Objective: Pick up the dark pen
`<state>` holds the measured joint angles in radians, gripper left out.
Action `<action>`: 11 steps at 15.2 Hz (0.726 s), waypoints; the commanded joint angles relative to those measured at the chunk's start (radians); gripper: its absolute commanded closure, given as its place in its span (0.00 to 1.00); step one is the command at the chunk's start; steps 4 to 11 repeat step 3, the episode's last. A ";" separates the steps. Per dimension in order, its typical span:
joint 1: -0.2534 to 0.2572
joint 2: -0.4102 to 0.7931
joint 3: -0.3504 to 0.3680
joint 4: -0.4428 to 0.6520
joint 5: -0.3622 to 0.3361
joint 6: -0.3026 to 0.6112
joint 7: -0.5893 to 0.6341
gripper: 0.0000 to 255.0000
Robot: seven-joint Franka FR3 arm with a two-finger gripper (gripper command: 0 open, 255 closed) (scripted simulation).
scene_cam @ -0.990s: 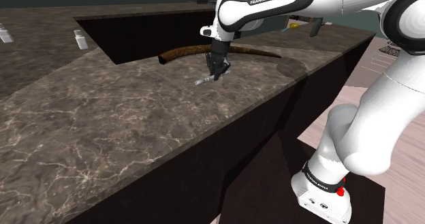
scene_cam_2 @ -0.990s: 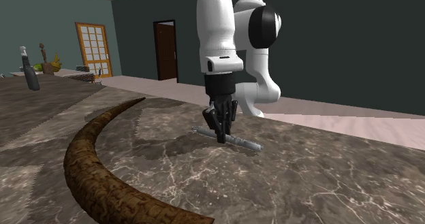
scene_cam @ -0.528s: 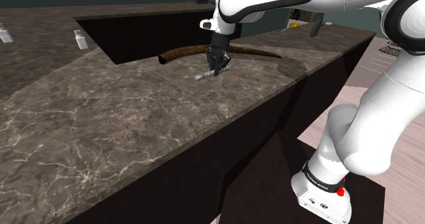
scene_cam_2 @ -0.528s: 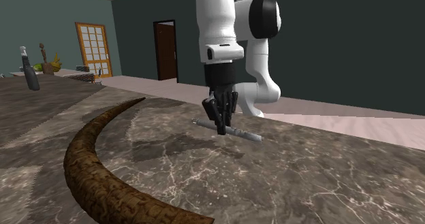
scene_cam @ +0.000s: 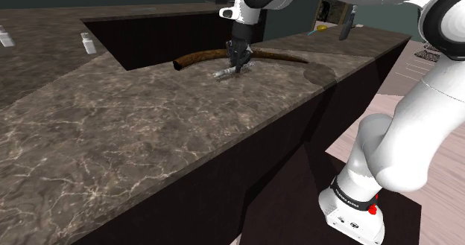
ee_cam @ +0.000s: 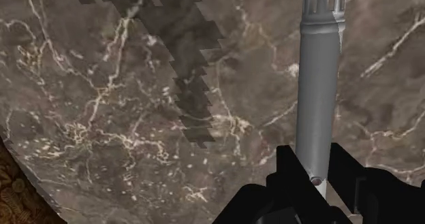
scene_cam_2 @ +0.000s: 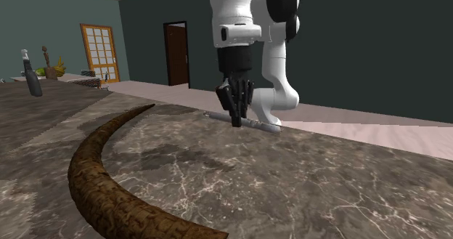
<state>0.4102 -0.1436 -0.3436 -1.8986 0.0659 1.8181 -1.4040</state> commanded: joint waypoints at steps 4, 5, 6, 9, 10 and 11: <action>0.000 0.002 0.000 0.031 0.000 -0.030 0.002 1.00; 0.000 0.002 0.000 0.031 0.000 -0.030 0.002 1.00; 0.000 0.002 0.000 0.031 0.000 -0.030 0.002 1.00; 0.000 0.002 0.000 0.031 0.000 -0.030 0.002 1.00; 0.000 0.002 0.000 0.031 0.000 -0.030 0.002 1.00; 0.000 0.002 0.000 0.031 0.000 -0.030 0.002 1.00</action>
